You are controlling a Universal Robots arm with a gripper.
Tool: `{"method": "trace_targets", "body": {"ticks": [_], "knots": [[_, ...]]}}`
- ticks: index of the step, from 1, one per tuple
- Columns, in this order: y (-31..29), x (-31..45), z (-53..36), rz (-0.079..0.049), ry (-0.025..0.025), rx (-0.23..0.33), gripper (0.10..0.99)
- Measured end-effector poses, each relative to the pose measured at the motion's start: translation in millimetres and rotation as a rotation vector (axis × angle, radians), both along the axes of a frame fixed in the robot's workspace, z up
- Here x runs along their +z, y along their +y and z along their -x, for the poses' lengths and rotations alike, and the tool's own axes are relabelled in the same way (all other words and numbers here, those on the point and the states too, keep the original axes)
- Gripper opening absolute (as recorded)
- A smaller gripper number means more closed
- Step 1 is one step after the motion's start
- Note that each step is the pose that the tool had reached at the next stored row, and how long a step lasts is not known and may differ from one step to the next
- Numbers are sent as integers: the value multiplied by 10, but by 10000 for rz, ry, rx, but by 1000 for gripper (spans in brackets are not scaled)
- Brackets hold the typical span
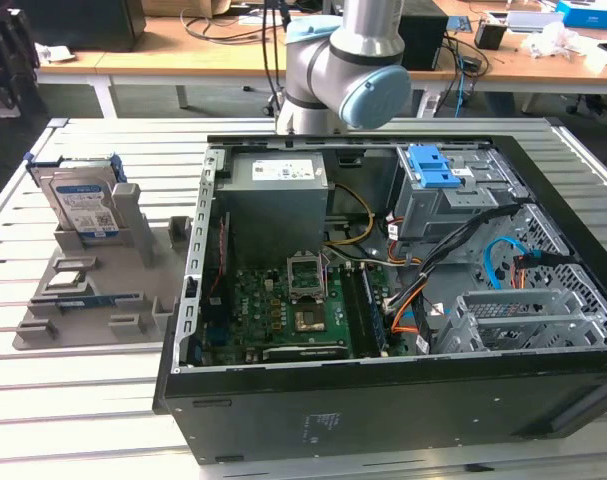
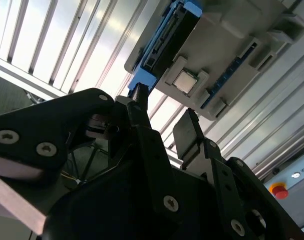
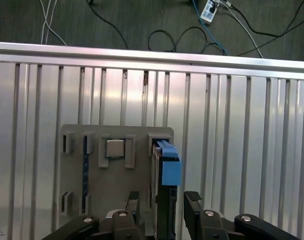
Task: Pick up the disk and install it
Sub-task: 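Pick up the disk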
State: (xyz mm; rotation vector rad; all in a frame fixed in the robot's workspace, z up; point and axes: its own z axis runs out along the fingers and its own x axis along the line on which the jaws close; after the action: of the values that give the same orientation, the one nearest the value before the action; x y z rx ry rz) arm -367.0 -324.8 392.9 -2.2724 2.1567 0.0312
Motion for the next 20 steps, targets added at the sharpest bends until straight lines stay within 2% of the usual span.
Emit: {"method": "trace_targets", "body": {"ticks": [7,12,15,20], "knots": [[110,-1,-117,31,-1,0,482],[163,-2,-185,56,1,1,482],[172,-24,-210,60,0,-92,482],[171,-76,-216,74,4,-808,482]]}}
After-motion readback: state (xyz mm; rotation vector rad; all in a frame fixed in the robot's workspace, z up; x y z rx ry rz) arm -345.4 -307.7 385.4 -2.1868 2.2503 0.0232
